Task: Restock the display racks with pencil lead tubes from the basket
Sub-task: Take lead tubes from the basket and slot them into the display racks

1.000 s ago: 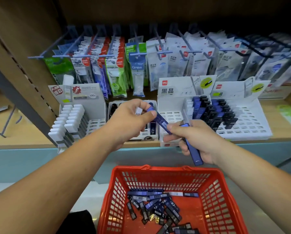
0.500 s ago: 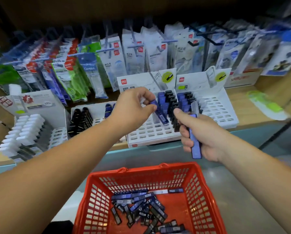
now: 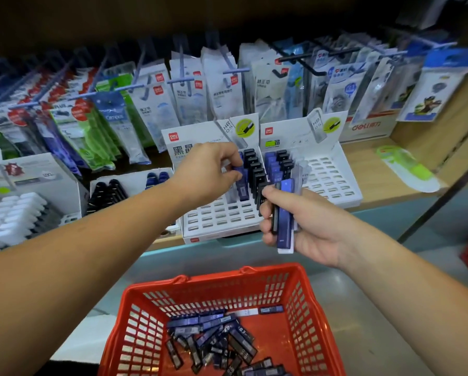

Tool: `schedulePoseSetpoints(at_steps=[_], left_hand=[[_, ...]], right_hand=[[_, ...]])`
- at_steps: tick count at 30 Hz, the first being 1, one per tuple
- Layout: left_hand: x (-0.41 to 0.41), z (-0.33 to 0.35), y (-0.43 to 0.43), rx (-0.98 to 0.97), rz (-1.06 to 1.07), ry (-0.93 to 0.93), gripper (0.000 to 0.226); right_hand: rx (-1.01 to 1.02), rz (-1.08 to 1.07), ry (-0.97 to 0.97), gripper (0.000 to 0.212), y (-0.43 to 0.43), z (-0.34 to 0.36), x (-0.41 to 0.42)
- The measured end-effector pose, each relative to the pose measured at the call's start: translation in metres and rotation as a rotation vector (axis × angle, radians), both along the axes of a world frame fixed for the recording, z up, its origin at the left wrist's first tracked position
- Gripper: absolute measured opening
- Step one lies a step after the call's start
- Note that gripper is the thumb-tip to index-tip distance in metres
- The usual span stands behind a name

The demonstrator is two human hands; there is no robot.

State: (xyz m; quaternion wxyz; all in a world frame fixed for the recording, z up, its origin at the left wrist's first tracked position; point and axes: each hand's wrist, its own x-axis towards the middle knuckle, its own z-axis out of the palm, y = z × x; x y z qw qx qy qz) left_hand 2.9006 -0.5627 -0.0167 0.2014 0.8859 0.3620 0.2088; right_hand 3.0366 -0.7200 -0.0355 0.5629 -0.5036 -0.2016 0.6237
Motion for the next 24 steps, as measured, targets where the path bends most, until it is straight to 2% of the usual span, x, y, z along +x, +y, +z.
schedulePoseSetpoints(at_steps=[4,9,11,12,14,17,20,24], left_hand=[[0.0,-0.005,-0.002,-0.011,-0.012,0.121,0.011],[0.004,-0.004,-0.008,0.052,-0.03,0.143,0.015],[0.004,0.002,-0.018,0.013,-0.013,0.032,0.013],[0.005,0.006,-0.026,-0.07,-0.006,-0.072,0.011],[0.004,0.011,-0.04,-0.299,-0.01,-0.257,0.02],[-0.003,0.01,-0.052,-0.511,-0.025,-0.316,0.032],[-0.01,0.004,-0.053,-0.549,-0.016,-0.282,0.034],[-0.018,0.004,-0.047,-0.672,0.014,-0.325,0.028]], right_hand=[[-0.021,0.045,-0.057,0.031,-0.006,0.004,0.002],[-0.045,0.081,-0.104,0.057,-0.005,0.002,0.004],[-0.055,0.067,-0.073,0.065,-0.002,0.003,0.004],[-0.058,0.056,-0.047,0.07,0.0,0.003,0.004],[-0.064,0.037,0.018,0.079,0.004,0.003,0.006],[-0.078,0.053,0.031,0.069,0.01,0.002,0.001],[-0.076,0.075,-0.028,0.057,0.014,0.002,-0.007],[-0.057,0.064,-0.122,0.056,0.017,0.003,-0.018]])
